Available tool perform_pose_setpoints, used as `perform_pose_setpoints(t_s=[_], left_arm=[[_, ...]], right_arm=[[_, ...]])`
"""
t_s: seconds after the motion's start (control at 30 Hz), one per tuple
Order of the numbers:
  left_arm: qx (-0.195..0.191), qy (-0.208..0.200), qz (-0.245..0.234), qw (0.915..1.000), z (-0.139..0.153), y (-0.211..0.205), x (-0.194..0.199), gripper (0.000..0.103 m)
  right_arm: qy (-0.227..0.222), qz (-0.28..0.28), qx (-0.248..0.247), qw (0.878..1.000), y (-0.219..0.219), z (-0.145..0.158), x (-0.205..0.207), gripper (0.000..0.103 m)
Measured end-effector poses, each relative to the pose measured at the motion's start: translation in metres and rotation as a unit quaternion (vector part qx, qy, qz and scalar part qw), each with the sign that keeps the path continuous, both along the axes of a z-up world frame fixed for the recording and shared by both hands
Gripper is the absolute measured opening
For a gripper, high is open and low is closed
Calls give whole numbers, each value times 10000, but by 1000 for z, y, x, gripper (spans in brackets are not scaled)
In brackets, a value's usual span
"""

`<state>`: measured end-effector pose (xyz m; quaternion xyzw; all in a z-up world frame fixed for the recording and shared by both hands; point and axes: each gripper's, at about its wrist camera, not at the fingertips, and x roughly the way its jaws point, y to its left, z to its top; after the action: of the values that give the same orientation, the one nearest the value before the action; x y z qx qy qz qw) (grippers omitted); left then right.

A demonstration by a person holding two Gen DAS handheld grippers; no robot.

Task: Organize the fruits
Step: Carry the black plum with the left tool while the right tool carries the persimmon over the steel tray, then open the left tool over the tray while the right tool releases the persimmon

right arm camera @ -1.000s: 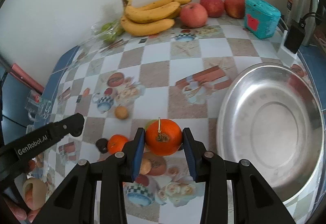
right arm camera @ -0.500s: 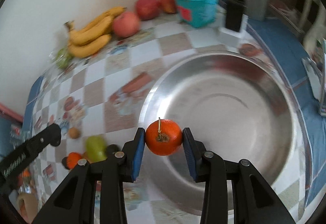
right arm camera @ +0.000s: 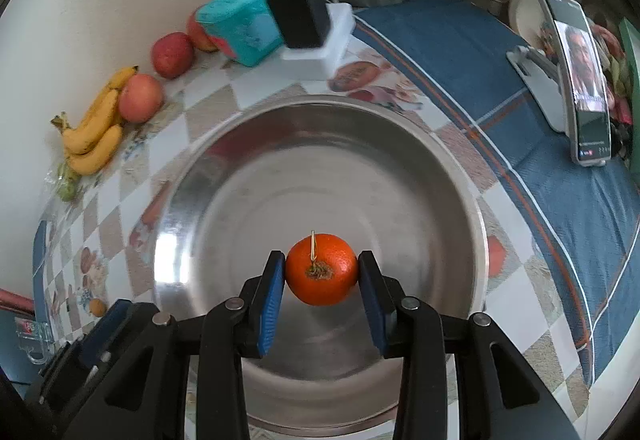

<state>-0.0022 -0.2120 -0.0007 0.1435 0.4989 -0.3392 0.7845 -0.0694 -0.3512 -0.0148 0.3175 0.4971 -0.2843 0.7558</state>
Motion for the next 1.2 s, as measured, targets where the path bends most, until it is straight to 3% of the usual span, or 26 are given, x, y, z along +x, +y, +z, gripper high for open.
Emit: perform_pose_setpoints(t_s=[0.37,0.7,0.77,0.8,0.83,0.93,1.2], left_arm=[[116,68,-98,9999,-19,-7,-4,28],[229,132,-148,9995,-22,-8,-6,30],[245,133,-156,9995,-22,-8,-7,30],[253,129,-164,9995,-21,-8,-7,31],[253,118,-174,9995,-21,-8,-8,36],[261,71,-185,9995,-18,-9,-8,55],[142,34,-79,9999,-5,-3,-5,58]], right_arm=[[299,-32,91,9995,1,-18,-2,39],[344,19,-9,9994,4,-15,-1,40],[343,-12,-57,9994,3,-14,0,48],[331,-26,-68,9994,3,-13,-1,58],[316,-37,-69,9995,3,-12,-2,62],[287,-61,-95,9995,2,-10,-4,62],[187,-239,-281,9991,-3,1,-11,65]])
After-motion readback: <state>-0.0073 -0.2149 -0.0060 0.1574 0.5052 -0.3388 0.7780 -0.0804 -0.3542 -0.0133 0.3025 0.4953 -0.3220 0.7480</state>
